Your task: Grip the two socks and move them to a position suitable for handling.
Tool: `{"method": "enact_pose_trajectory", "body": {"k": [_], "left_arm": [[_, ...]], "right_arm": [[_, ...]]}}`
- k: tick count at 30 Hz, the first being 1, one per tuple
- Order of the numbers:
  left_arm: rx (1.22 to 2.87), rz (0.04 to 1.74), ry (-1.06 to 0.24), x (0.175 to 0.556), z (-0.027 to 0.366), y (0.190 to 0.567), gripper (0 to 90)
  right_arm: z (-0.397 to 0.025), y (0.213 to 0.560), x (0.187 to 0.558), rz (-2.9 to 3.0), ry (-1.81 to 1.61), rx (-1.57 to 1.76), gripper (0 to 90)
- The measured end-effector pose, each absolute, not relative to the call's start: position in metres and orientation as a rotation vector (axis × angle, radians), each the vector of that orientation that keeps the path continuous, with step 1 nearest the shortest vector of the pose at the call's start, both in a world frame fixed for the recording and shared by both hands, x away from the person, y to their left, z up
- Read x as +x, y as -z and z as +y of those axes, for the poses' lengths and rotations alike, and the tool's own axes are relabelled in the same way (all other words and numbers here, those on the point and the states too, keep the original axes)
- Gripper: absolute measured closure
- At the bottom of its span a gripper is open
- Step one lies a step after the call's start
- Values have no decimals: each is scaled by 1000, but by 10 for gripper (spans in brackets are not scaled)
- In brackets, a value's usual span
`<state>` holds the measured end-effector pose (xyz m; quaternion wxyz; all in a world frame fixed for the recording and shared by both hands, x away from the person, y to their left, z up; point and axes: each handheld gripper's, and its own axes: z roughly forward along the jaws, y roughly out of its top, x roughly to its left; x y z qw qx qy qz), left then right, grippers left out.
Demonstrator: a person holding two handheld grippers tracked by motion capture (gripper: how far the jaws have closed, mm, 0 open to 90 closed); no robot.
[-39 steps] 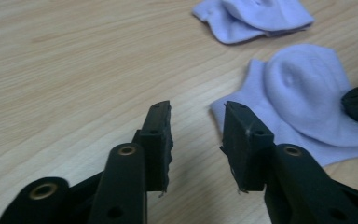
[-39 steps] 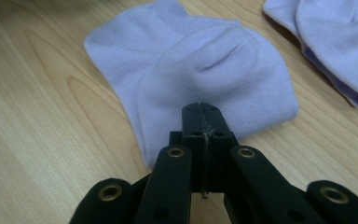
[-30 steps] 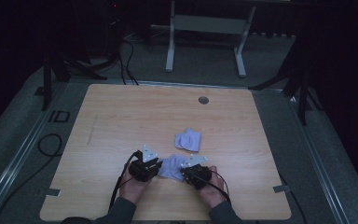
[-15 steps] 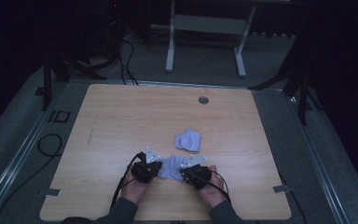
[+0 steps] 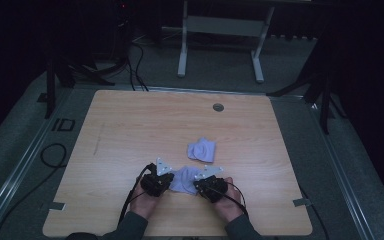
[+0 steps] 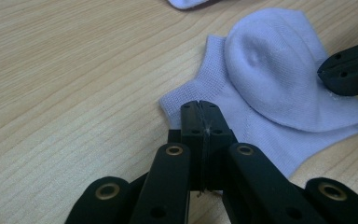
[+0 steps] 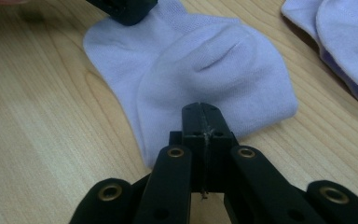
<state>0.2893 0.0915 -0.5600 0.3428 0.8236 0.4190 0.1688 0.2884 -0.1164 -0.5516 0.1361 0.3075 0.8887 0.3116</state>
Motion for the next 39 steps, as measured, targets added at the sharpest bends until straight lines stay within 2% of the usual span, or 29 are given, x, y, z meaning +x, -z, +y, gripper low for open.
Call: {"method": "enact_pose_trajectory", "body": {"k": [15,21,31,39], "left_arm": [[2143,1075,-392,281,87,560,899],[2134,1078,-384,277,86,560,899],[2132,1082,-384,276,86,560,899],[2136,1079,-381,276,86,560,899]], "right_arm": [[-123,550,295,2543,-839,911,898],[-121,536,292,2511,-814,885,861],[-87,521,293,2535,-882,785,834],[-69,538,309,2599,-823,800,778]]}}
